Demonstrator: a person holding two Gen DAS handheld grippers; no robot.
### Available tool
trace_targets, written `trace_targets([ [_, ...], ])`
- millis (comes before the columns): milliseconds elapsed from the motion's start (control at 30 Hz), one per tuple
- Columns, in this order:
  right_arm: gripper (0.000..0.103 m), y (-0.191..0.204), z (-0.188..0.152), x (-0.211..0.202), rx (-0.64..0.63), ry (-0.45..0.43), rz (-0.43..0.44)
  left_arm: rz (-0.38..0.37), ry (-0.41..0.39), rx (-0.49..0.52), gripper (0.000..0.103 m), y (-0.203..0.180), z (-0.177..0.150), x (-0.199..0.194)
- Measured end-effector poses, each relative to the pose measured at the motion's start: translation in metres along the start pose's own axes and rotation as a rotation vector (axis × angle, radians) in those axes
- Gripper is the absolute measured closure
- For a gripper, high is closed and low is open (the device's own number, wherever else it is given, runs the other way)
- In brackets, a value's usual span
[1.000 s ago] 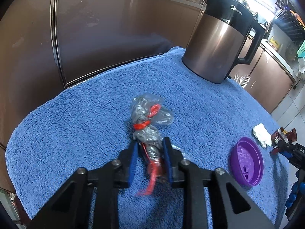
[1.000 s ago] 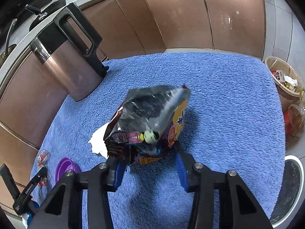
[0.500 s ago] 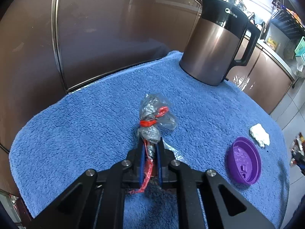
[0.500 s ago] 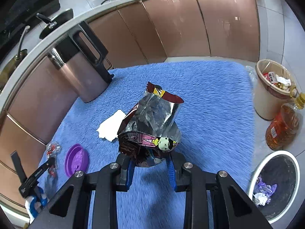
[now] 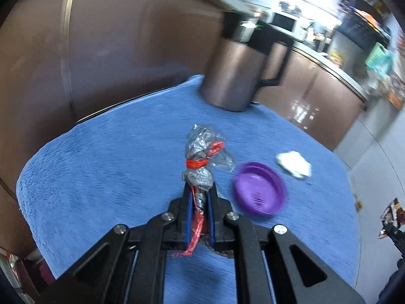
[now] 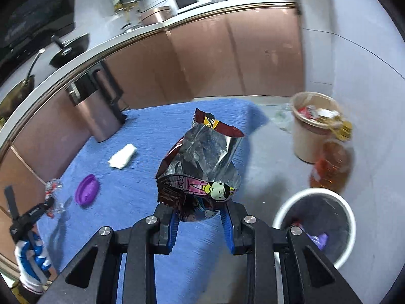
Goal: Collect trash
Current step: 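Carry both items over the trash bin and open both tools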
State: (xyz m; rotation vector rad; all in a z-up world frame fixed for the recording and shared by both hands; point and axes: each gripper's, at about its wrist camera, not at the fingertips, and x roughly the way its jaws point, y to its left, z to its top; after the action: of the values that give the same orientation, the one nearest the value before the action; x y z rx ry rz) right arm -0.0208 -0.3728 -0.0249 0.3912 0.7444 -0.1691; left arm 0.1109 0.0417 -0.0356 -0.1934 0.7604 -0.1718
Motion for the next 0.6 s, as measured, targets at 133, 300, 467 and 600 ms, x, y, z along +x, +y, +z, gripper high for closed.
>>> trace_targets([
  [133,0.075,-0.033,-0.01,-0.022,0.033,-0.027,-0.064,-0.08,-0.009,0.072,0.094,-0.049,-0.002,-0.017],
  [300,0.075,-0.071,-0.023,-0.05,0.059,-0.06,-0.15,-0.192,0.008,0.161,0.094,-0.113,-0.006,-0.032],
  [467,0.075,-0.106,-0.041,-0.06,0.104,-0.056,-0.203,-0.294,0.062,0.29,0.094,-0.192,-0.021,-0.031],
  [600,0.075,-0.13,-0.053,-0.052,0.155,-0.036,-0.212,-0.361,0.114,0.405,0.094,-0.257,-0.043,-0.027],
])
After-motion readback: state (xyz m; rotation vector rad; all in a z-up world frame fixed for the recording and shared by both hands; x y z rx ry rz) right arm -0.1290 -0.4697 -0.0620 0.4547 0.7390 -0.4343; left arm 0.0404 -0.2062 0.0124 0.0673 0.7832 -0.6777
